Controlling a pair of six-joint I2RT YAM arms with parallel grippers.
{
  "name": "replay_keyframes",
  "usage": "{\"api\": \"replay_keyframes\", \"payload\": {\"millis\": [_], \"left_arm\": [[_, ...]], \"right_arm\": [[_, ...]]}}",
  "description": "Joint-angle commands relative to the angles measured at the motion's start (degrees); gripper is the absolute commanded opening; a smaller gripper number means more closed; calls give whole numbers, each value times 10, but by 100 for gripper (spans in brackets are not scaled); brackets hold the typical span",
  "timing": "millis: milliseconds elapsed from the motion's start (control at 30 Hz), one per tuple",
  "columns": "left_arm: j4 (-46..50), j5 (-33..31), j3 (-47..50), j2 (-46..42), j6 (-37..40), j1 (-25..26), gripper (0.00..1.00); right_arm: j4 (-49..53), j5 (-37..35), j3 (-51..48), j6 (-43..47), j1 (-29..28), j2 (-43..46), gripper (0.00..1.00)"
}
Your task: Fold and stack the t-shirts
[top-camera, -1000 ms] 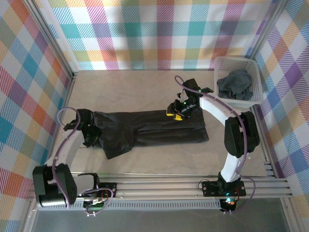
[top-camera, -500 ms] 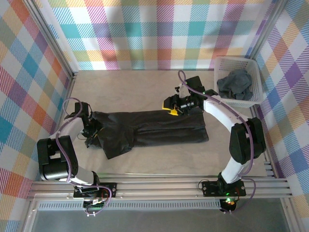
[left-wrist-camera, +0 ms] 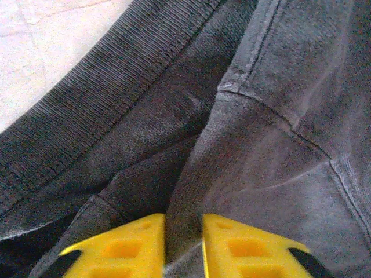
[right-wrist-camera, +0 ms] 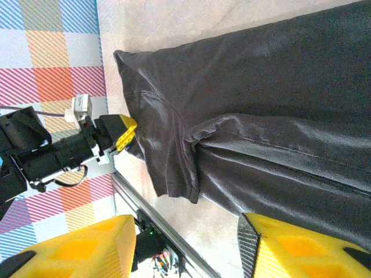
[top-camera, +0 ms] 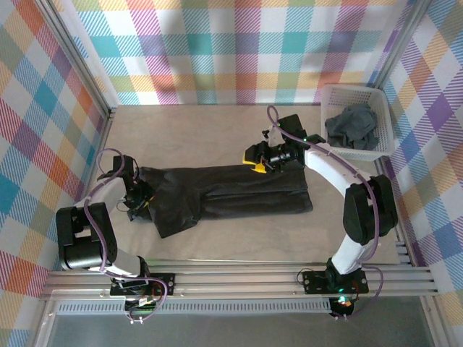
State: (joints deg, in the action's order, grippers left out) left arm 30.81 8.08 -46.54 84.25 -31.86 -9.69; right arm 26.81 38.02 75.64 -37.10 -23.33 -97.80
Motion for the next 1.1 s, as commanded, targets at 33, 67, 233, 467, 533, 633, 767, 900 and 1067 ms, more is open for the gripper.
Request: {"api": "replay_keyframes", "payload": {"millis": [33, 67, 233, 467, 533, 633, 767, 900, 1067], "left_arm": [[17, -1, -2, -33, -1, -8, 8], [20, -2, -6, -36, -3, -8, 4], [37, -10, -31, -40, -30, -7, 0], [120, -29, -127, -1, -59, -7, 0], [139, -30, -159, 16, -58, -7, 0], [166, -18, -208, 45, -51, -8, 0], [199, -9, -261, 98, -34, -6, 0], [206, -25, -293, 131, -16, -7, 0], [203, -38, -312, 177, -2, -7, 0]], "right_arm": [[1, 4, 11, -2, -2, -5, 51], [1, 3, 10, -4, -2, -5, 51], [6, 1, 12, -3, -2, -8, 50], [25, 0, 27, 6, -2, -19, 50], [29, -1, 27, 9, -2, -19, 49], [31, -1, 25, 9, -2, -20, 49], [32, -2, 20, 9, -2, -17, 49], [32, -4, 12, 9, -1, -13, 49], [33, -10, 1, 9, -1, -9, 49]]}}
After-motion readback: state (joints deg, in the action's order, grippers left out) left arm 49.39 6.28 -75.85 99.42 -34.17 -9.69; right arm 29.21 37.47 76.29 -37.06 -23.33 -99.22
